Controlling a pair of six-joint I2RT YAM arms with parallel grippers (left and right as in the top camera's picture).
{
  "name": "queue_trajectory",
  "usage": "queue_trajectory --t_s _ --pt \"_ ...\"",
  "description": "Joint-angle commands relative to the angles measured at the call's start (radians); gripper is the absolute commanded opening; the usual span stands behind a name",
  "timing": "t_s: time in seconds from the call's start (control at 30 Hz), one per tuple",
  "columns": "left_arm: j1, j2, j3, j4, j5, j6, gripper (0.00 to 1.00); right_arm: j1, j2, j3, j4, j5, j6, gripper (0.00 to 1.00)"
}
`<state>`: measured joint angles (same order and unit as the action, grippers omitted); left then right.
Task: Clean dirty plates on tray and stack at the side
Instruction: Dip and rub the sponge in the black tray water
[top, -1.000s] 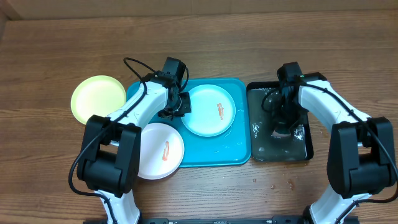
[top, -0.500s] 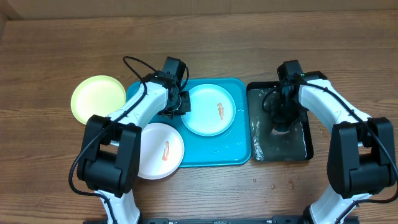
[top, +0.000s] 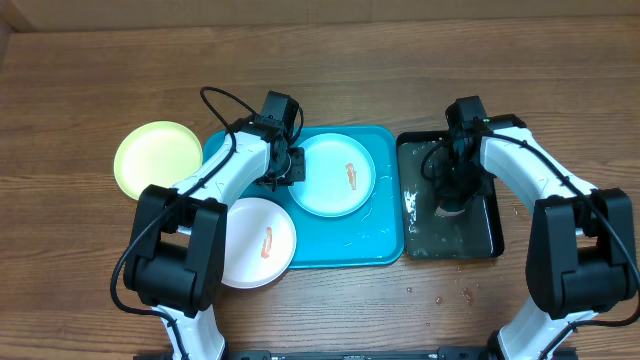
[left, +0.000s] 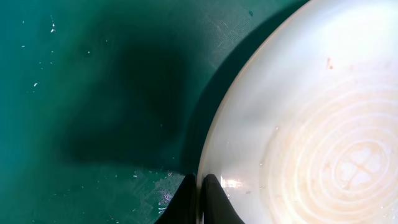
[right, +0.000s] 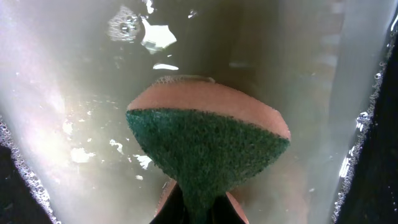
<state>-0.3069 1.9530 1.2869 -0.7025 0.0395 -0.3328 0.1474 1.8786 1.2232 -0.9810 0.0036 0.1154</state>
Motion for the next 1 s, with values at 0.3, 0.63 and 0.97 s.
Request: queue_trajectory --t_s 0.3,0.63,0.97 --pt "0.008 0.004 -0.01 -0.027 -0.077 -0.082 0.04 0.004 -0.005 0.029 0.003 -0.006 -0.016 0.04" --pt "0.019 0.004 -0.01 -0.034 -0.076 -0.062 0.04 0.004 -0.005 0.029 -0.017 -0.006 -0.016 0.04" --pt "0.018 0.004 -0.01 -0.056 -0.072 -0.056 0.04 0.003 -0.005 0.029 -0.027 -0.006 -0.015 0.04"
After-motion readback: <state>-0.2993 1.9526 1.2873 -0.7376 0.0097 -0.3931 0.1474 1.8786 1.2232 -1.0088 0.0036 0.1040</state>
